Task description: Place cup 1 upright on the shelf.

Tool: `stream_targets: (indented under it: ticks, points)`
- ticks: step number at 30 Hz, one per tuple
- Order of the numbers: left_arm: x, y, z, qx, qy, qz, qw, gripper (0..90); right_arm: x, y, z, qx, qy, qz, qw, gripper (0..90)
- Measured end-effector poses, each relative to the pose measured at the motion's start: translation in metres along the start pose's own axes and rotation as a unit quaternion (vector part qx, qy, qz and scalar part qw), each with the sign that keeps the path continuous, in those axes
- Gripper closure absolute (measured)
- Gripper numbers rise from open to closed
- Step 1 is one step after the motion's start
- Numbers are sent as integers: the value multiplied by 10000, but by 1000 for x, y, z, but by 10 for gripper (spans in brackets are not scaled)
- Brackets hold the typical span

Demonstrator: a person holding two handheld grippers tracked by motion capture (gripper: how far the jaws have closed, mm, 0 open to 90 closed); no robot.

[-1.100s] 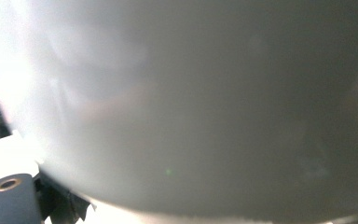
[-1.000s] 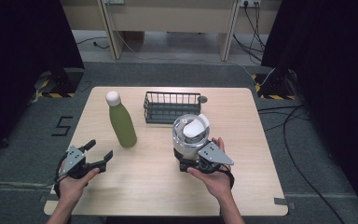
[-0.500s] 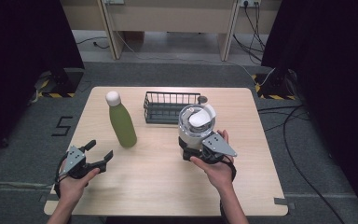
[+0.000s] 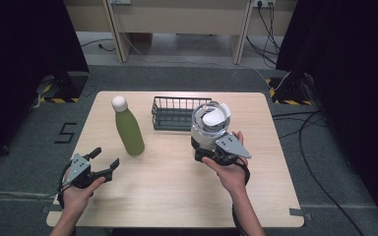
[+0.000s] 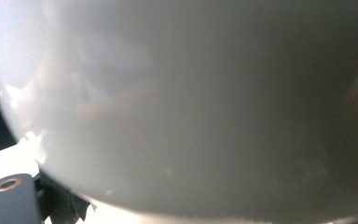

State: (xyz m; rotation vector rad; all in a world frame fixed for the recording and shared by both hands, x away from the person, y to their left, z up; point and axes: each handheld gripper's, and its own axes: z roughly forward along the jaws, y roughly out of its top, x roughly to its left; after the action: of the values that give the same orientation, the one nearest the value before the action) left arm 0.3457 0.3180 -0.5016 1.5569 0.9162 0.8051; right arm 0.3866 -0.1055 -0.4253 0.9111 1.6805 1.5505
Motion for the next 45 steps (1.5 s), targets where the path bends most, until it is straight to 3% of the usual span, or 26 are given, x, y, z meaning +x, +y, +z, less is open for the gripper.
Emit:
stream_targets:
  ticks: [45]
  points:
    - [2, -1, 0, -25, 55, -80, 9999, 172, -26, 34, 43, -126, -352, 9, 9993, 104]
